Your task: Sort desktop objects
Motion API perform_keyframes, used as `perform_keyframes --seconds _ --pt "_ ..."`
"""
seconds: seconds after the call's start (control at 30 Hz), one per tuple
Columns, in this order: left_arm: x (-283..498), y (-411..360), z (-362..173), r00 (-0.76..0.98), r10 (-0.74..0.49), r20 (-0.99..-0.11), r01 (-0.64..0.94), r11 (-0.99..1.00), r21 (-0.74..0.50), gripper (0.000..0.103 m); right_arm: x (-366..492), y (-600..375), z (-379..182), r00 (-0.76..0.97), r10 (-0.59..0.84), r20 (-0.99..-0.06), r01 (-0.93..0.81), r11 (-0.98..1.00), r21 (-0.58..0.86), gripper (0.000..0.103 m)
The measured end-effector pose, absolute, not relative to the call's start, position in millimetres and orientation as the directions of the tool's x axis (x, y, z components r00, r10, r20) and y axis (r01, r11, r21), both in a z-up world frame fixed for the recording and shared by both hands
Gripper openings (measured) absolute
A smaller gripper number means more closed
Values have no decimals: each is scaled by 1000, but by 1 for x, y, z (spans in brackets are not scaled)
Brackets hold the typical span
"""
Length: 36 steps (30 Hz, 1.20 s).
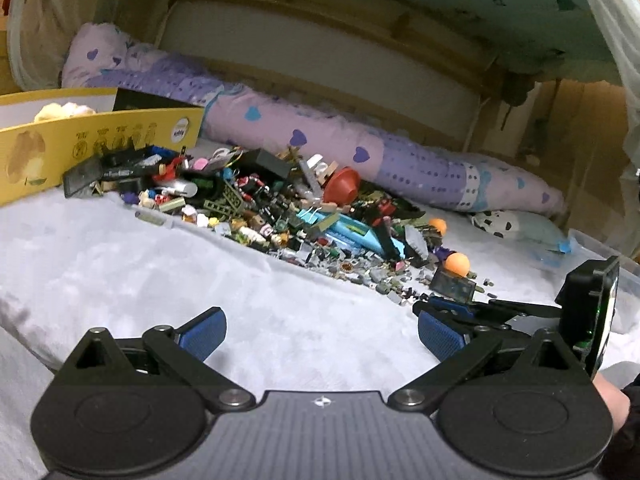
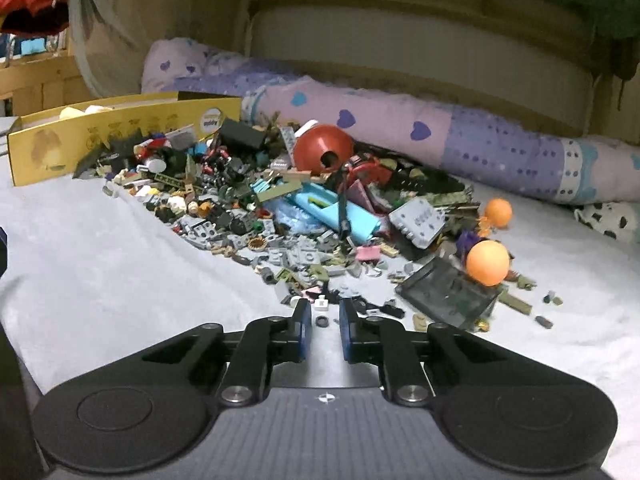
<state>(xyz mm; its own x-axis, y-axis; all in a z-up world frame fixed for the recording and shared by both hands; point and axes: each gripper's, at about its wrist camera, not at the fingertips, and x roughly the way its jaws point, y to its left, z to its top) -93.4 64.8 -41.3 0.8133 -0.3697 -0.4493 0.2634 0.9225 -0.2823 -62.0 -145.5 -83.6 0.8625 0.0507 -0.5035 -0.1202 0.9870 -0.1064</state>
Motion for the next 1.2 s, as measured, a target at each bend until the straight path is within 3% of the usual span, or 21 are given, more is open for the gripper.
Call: perform_keyframes --seconds 0.4,0.47,0.5,0.57,0.63,0.73,0.87,1.0,1.1,1.2 --pt "-89 50 -39 803 -403 -439 323 914 -247 103 -51 -145 -91 836 41 -547 -107 990 -90 16" --pt "-90 45 -35 810 -409 -420 347 912 -220 100 -52 -146 -91 837 48 -546 -113 990 -86 11" --pt "-90 41 -33 812 -413 -412 362 911 -199 95 -53 -146 -91 837 54 -545 -116 990 -79 9" --pt "-90 31 -29 817 -414 -402 400 908 -124 74 -55 -147 -90 840 55 -539 -114 991 -76 8" --pt "-88 16 -29 812 -425 -399 449 893 -37 47 -61 -145 -86 848 52 -527 -111 991 -80 8" --pt "-81 -4 -35 805 -442 -395 501 863 55 34 -70 -147 -75 866 47 -497 -106 990 -90 8" --pt "-65 -35 -48 781 -478 -401 567 813 136 29 -76 -162 -61 876 49 -480 -89 994 -60 8" --pt "-42 -65 -67 727 -519 -450 636 756 157 15 -81 -169 -52 891 51 -451 -83 995 -52 8" --pt "-24 -79 -81 706 -502 -500 633 764 126 14 -84 -173 -48 894 48 -445 -82 995 -56 8" --pt "-13 -82 -91 722 -468 -510 595 796 111 21 -85 -179 -49 891 47 -452 -75 996 -44 8"
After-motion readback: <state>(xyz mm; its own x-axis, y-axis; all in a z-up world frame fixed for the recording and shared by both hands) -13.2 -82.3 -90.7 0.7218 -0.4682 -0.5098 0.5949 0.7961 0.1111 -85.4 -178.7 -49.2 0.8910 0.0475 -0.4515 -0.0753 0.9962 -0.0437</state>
